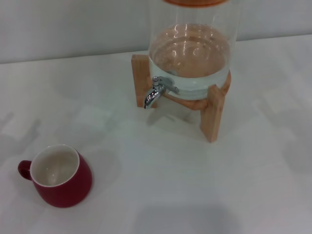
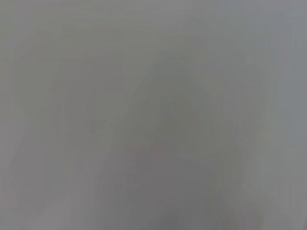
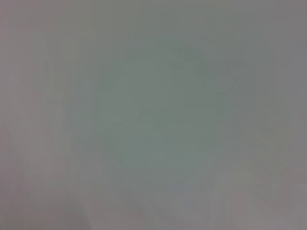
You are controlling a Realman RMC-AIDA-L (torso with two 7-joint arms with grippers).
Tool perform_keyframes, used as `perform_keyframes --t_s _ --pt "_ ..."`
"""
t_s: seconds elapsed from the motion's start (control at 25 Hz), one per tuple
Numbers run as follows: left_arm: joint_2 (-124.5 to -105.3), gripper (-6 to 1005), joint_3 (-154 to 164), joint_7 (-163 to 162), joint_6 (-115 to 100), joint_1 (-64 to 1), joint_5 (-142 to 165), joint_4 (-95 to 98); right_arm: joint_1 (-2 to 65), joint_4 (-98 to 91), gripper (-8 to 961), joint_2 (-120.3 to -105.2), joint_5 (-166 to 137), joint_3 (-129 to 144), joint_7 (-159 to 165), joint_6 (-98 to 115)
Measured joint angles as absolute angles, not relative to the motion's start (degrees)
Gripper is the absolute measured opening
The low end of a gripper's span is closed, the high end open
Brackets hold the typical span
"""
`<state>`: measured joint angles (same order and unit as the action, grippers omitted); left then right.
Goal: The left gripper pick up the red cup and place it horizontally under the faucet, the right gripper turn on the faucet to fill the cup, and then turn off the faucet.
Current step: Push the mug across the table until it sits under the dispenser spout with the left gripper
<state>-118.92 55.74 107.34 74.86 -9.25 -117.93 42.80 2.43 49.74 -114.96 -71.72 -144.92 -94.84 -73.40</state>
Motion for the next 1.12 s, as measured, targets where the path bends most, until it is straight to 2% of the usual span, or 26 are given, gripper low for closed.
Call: perform_keyframes --t_s 0.36,1.12 --pt "-119.16 879 54.42 107.81 74.28 -6.50 -110.49 45.03 3.21 49.74 722 -114.81 -71.72 -145.47 -94.81 -72.99" --pt "-119.71 873 61.99 114.53 77.46 7.77 -116.02 49.83 4.74 49.75 722 -114.06 -71.77 -145.79 -94.83 -70.39"
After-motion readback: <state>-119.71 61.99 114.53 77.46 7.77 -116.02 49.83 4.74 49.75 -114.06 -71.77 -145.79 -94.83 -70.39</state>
